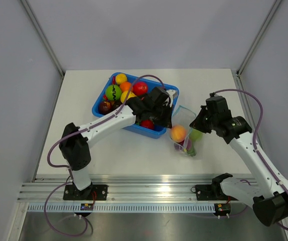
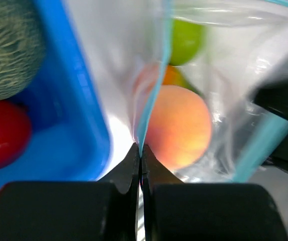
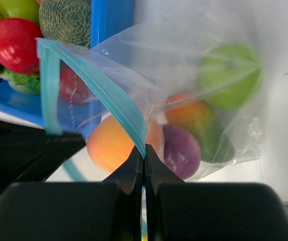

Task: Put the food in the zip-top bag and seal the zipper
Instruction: Adjust the zipper food storage bag at the center of the board.

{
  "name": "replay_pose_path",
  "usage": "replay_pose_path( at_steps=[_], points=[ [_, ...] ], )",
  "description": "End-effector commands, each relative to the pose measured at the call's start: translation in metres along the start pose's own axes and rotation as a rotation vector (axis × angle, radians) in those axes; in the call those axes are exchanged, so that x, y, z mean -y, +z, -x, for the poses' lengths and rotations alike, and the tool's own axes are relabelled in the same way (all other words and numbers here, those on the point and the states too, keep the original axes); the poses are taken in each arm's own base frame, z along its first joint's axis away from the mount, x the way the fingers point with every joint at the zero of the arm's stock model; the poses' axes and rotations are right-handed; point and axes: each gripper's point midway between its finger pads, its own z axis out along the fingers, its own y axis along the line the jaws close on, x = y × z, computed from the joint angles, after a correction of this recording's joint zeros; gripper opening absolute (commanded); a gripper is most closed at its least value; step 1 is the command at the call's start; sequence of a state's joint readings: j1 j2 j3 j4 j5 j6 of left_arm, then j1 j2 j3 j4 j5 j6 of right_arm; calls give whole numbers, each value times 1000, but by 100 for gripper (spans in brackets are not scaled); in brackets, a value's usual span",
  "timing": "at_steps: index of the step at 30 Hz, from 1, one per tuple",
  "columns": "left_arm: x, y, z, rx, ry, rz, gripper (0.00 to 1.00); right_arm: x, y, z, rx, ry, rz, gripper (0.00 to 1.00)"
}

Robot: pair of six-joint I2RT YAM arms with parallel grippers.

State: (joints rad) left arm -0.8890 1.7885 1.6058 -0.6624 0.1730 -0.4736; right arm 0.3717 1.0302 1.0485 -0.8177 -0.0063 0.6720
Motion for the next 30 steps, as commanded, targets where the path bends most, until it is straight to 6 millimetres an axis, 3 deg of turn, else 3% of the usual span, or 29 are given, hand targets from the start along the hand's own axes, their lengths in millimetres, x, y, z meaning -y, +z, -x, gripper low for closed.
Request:
replay_pose_path(
  at_steps=[1,3,6,9,13,19,23,28,30],
  points=[
    [63,-46,38,63,-17,-277,0,4,-2,31,82,-67,-77,0],
    [75,-49,47,68,-31,-336,0,19,12,41,75,-69,-148,0],
    [85,-50,61,67,-67,-383,0,17,11,54,76,-54,-150,0],
    [67,-33,71,89,-106,-292,0,5,-2,60,105,-54,-98,0],
    [35,-13,84,102,-114,-135,0,-2,-20,54,94,-41,-48,0],
    [6,4,80,84,-81,3,0,-4,-39,39,74,-33,1,0],
    [9,3,82,90,-56,-14,0,2,-43,35,69,-40,-21,0],
    [14,-2,86,85,16,-54,0,8,-53,45,122,-46,-55,0],
    [17,-4,83,72,49,-81,15,11,-48,42,114,-45,-65,0]
  ],
)
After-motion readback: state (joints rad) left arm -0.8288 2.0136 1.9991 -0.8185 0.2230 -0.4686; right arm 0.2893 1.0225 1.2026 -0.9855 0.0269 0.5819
